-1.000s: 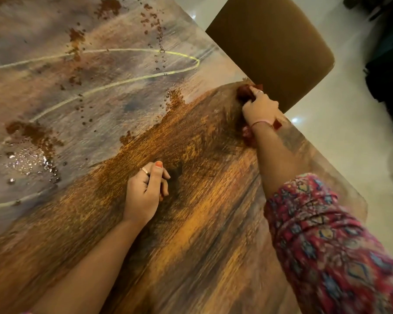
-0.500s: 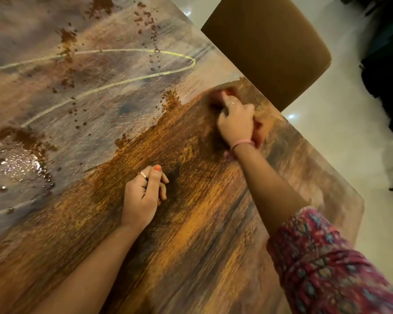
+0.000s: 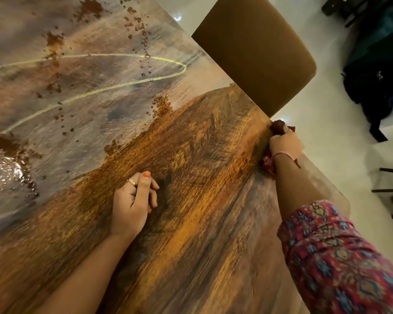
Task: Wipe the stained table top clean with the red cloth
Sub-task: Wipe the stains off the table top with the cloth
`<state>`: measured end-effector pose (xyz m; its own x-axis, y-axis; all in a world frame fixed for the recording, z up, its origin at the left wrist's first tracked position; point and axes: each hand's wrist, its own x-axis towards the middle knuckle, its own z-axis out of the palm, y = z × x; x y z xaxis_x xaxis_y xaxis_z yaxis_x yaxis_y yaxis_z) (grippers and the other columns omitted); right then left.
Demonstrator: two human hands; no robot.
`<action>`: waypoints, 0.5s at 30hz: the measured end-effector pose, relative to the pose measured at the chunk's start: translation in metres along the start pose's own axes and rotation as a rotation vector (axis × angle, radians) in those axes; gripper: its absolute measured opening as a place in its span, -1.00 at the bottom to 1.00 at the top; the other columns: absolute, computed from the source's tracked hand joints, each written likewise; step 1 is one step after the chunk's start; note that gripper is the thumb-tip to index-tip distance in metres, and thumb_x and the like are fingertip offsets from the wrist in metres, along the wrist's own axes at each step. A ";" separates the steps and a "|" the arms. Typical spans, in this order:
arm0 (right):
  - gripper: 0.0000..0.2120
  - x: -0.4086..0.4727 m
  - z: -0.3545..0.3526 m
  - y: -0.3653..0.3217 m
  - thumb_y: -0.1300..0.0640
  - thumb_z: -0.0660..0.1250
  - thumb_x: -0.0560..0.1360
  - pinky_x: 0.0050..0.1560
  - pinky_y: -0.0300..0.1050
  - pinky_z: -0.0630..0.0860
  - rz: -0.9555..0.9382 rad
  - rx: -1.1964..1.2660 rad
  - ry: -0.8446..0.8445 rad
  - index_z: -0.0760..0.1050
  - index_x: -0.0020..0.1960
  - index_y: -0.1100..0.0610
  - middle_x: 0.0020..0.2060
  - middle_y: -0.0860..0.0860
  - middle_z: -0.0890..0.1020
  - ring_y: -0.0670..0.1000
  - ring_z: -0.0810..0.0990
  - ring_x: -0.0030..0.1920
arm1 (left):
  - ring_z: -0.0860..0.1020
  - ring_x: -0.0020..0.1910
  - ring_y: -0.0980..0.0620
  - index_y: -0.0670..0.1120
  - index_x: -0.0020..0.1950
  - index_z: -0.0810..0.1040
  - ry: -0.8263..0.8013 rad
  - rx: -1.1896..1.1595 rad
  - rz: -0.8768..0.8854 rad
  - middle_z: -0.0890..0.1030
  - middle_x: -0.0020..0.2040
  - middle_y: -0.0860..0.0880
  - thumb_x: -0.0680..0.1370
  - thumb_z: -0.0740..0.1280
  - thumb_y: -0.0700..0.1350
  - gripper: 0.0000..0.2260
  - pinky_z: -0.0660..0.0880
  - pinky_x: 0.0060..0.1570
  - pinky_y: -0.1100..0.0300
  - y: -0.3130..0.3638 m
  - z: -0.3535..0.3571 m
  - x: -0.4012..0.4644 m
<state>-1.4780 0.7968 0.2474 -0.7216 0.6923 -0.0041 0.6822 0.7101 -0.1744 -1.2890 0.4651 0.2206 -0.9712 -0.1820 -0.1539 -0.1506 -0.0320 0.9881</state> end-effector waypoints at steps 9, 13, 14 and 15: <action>-0.53 -0.025 0.031 -0.151 0.19 0.11 0.54 0.34 -0.01 0.28 -0.346 0.168 -0.094 0.34 0.43 -0.03 0.28 0.14 0.47 0.22 0.34 0.30 | 0.39 -0.57 0.07 -0.09 -0.25 0.49 0.007 0.014 0.035 0.51 -0.49 -0.05 0.62 0.07 0.01 -0.64 0.34 -0.52 0.23 0.000 0.000 0.001; -0.55 -0.063 0.035 -0.162 0.12 0.13 0.57 0.24 -0.16 0.30 -0.631 0.117 -0.164 0.31 0.45 -0.06 0.22 0.14 0.47 0.13 0.41 0.14 | 0.40 -0.57 0.09 -0.07 -0.25 0.49 0.007 -0.001 0.022 0.50 -0.50 -0.03 0.63 0.07 -0.01 -0.66 0.34 -0.51 0.25 0.000 -0.001 0.001; -0.55 -0.079 0.036 -0.153 0.11 0.14 0.57 0.16 -0.18 0.29 -0.764 0.085 -0.182 0.31 0.45 -0.05 0.21 0.12 0.51 0.08 0.41 0.07 | 0.40 -0.57 0.09 -0.07 -0.25 0.49 0.009 -0.004 0.023 0.50 -0.50 -0.03 0.63 0.07 -0.01 -0.66 0.35 -0.50 0.27 0.000 -0.001 0.001; -0.55 -0.095 0.038 -0.142 0.12 0.14 0.57 0.10 -0.20 0.29 -0.903 0.075 -0.193 0.32 0.45 -0.03 0.21 0.08 0.54 0.04 0.39 0.01 | 0.40 -0.57 0.09 -0.06 -0.25 0.49 0.012 -0.004 0.024 0.50 -0.50 -0.03 0.63 0.07 -0.01 -0.66 0.35 -0.50 0.27 0.000 -0.001 0.001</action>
<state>-1.5101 0.6253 0.2352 -0.9875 -0.1577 0.0018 -0.1529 0.9549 -0.2543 -1.2897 0.4641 0.2200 -0.9722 -0.1944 -0.1306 -0.1268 -0.0319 0.9914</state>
